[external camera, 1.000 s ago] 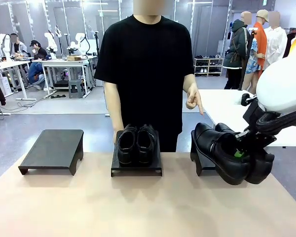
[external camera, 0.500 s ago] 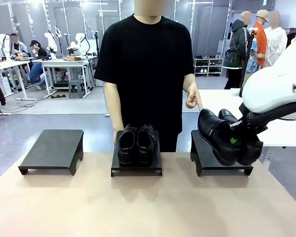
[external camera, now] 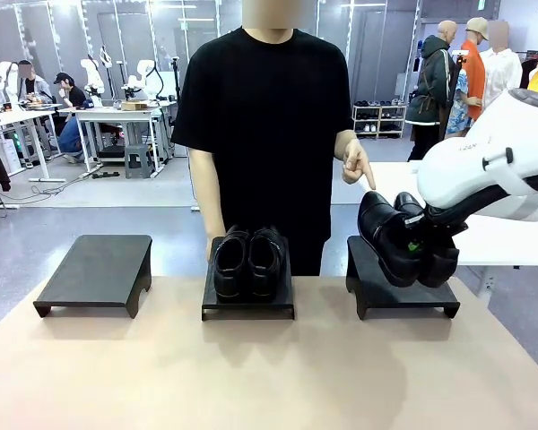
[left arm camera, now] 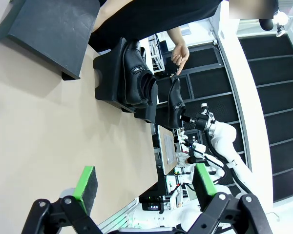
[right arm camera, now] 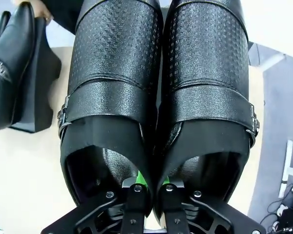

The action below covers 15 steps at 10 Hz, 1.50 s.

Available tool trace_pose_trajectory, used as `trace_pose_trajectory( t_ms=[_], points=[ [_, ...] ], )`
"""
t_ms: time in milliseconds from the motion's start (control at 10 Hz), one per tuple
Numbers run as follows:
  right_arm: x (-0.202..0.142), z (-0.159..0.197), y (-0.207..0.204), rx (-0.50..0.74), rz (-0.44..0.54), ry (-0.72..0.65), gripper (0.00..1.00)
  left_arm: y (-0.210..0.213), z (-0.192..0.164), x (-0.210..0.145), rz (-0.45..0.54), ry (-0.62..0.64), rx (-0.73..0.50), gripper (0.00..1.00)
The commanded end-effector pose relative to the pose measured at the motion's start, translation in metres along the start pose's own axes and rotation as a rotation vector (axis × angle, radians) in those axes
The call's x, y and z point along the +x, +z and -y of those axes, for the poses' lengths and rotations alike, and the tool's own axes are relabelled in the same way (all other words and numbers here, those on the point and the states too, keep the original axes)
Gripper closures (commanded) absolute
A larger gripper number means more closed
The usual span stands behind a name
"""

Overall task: Place the shoes on the stand as instructed by the person.
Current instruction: Pick up another pair of Shoes and place it on the Shoes Stand indicated by the person.

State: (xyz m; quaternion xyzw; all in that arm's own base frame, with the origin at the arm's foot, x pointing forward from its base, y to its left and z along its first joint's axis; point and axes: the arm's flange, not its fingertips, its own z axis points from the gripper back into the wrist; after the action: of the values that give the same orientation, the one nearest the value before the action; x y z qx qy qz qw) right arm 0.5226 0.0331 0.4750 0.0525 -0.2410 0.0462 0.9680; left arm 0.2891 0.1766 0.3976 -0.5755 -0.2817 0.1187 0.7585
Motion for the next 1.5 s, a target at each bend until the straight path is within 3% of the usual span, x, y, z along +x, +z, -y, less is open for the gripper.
trace_pose_trajectory(
  t_ms=[0,500,1400],
  points=[
    [0.02,0.001,-0.015,-0.036,0.054,-0.034,0.92,0.0,0.006,0.002,0.007,0.014,-0.019,0.0],
    [0.033,0.006,-0.062,-0.074,0.113,-0.043,0.92,0.0,0.006,0.002,0.007,0.014,-0.019,0.0],
    [0.028,0.009,-0.103,-0.093,0.043,-0.08,0.92,0.0,0.006,0.002,0.007,0.014,-0.019,0.0]
  ],
)
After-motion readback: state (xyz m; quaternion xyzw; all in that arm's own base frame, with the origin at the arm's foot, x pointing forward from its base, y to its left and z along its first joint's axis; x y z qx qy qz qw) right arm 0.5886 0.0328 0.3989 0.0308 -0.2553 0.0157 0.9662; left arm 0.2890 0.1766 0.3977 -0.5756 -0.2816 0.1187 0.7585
